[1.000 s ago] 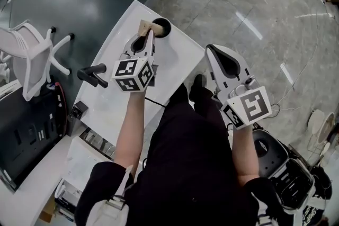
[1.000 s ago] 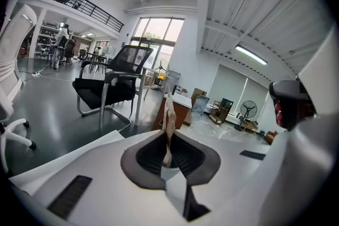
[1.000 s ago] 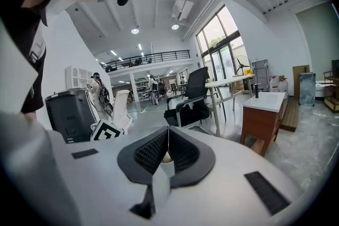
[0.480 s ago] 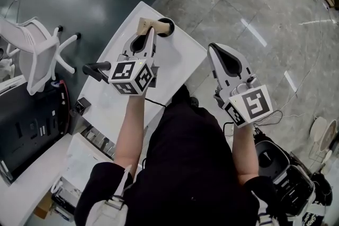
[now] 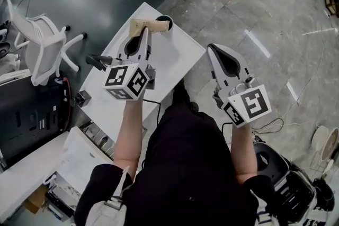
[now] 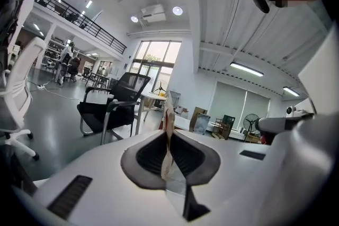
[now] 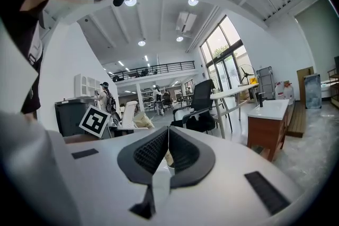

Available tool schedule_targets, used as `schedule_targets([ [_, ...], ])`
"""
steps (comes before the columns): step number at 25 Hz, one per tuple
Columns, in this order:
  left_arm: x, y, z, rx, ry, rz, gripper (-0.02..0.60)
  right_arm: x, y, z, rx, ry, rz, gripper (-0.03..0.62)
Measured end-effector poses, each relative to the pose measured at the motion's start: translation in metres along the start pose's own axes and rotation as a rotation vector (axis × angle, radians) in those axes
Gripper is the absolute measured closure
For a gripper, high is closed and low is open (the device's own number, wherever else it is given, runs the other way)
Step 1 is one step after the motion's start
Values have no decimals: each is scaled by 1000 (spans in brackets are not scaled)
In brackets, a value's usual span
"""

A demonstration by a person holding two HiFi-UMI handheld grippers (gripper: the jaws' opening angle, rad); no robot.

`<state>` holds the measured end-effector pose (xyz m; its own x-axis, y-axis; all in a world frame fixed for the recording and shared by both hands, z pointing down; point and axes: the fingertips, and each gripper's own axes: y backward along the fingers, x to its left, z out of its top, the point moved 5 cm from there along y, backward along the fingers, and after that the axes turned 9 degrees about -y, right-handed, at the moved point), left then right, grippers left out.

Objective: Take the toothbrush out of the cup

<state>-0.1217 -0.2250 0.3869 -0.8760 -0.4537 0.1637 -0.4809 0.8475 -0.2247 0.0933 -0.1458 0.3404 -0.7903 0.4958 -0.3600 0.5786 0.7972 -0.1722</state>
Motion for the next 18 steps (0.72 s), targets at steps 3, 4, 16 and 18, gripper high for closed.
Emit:
schedule_targets([
  [3, -11, 16, 1, -4, -15, 12, 551, 2, 15, -2, -16, -10, 12, 562],
  [4, -16, 21, 1, -5, -17, 16, 551, 3, 21, -3, -22, -13, 16, 562],
  [16, -90, 113, -13, -9, -31, 9, 551, 25, 98, -33, -63, -55, 51, 562],
  [18, -99, 128, -17, -9, -31, 14, 552, 30, 109, -37, -66, -55, 55, 562],
])
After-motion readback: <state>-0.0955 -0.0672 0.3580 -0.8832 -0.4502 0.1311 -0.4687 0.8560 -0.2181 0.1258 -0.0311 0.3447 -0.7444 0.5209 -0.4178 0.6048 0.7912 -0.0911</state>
